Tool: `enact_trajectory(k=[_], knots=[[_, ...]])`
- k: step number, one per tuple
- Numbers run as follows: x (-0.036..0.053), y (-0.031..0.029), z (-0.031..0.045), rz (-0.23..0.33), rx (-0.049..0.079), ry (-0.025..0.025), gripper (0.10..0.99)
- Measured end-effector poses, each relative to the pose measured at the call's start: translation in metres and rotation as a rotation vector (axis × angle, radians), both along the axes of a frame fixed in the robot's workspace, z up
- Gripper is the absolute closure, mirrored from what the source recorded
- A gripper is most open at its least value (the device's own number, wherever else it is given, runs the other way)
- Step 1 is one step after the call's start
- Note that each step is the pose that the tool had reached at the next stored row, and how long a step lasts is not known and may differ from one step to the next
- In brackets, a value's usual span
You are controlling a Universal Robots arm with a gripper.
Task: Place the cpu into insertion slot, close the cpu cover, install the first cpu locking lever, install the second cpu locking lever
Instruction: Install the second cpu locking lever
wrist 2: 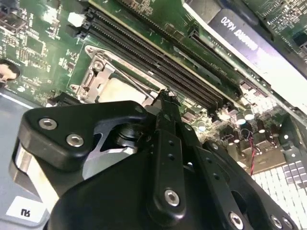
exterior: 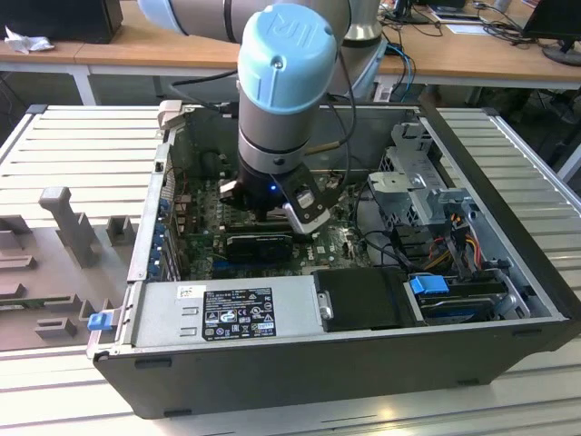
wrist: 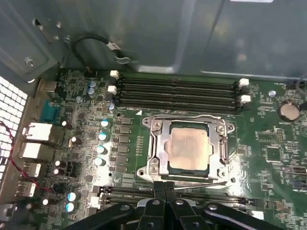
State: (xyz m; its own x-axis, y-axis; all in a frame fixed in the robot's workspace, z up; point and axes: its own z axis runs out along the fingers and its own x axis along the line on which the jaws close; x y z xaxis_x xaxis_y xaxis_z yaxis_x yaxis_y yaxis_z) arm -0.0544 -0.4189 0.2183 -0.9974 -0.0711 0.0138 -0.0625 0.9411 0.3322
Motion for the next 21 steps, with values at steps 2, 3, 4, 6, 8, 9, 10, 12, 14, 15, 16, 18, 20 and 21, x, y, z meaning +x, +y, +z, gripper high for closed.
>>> enact_trajectory(k=[2, 3, 4, 6, 8, 9, 10, 12, 14, 15, 16, 18, 20, 21], knots=[[-0.0066, 0.0000, -0.0029, 0.000, 0.001, 0.0001, 0.980], [-0.0085, 0.0000, -0.0049, 0.000, 0.002, 0.0000, 0.980], [-0.0103, 0.0000, -0.0087, 0.000, 0.002, 0.0000, 0.980], [-0.0114, 0.0002, -0.0122, 0.000, 0.002, 0.0001, 0.980], [-0.0132, 0.0003, -0.0159, 0.000, 0.002, 0.0000, 0.980], [-0.0146, 0.0004, -0.0179, 0.000, 0.002, 0.0001, 0.980], [-0.0149, 0.0008, -0.0191, 0.000, 0.003, 0.0001, 0.980], [-0.0158, 0.0037, -0.0231, 0.000, 0.023, 0.0001, 0.980], [-0.0190, 0.0090, -0.0275, 0.000, 0.046, -0.0001, 0.980], [-0.0201, 0.0099, -0.0283, 0.000, 0.046, 0.0000, 0.980], [-0.0205, 0.0099, -0.0282, 0.000, 0.046, 0.0000, 0.980], [-0.0207, 0.0098, -0.0263, 0.000, 0.046, 0.0001, 0.980], [-0.0209, 0.0099, -0.0199, 0.000, 0.047, 0.0000, 0.980], [-0.0209, 0.0099, -0.0160, 0.000, 0.047, 0.0000, 0.980]])
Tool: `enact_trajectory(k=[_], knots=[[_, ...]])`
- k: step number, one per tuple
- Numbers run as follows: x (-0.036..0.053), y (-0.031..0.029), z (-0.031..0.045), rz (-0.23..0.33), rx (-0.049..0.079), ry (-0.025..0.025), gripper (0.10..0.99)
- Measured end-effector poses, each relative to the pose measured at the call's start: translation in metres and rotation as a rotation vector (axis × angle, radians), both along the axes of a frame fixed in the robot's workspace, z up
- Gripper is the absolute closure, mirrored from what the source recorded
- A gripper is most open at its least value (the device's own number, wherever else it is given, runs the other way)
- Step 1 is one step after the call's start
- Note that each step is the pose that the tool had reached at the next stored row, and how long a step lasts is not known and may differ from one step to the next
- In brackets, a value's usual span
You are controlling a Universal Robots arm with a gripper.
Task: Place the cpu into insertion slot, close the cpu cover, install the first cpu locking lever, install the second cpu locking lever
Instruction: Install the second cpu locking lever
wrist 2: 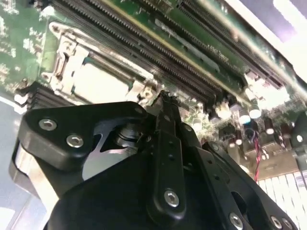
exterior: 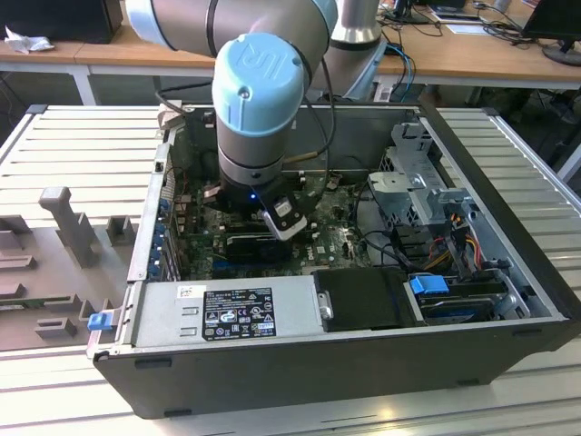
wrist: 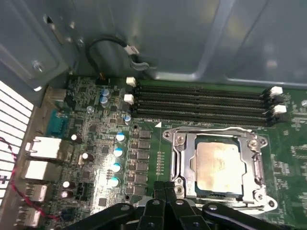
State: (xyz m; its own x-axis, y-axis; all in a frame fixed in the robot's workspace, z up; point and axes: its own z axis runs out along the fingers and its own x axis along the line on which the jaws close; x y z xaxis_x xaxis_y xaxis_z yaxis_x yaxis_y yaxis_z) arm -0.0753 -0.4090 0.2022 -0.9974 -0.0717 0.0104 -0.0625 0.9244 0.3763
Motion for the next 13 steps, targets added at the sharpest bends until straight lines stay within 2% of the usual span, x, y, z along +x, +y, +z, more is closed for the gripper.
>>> enact_trajectory(k=[5, 6, 10, 13], knots=[[0.0000, 0.0000, 0.0179, 0.000, 0.000, 0.0001, 0.980], [0.0000, 0.0000, 0.0237, 0.000, 0.000, 0.0001, 0.980], [0.0000, 0.0000, 0.0354, 0.000, -0.001, 0.0003, 0.980], [0.0000, 0.0000, 0.0355, 0.000, 0.000, 0.0002, 0.980]])
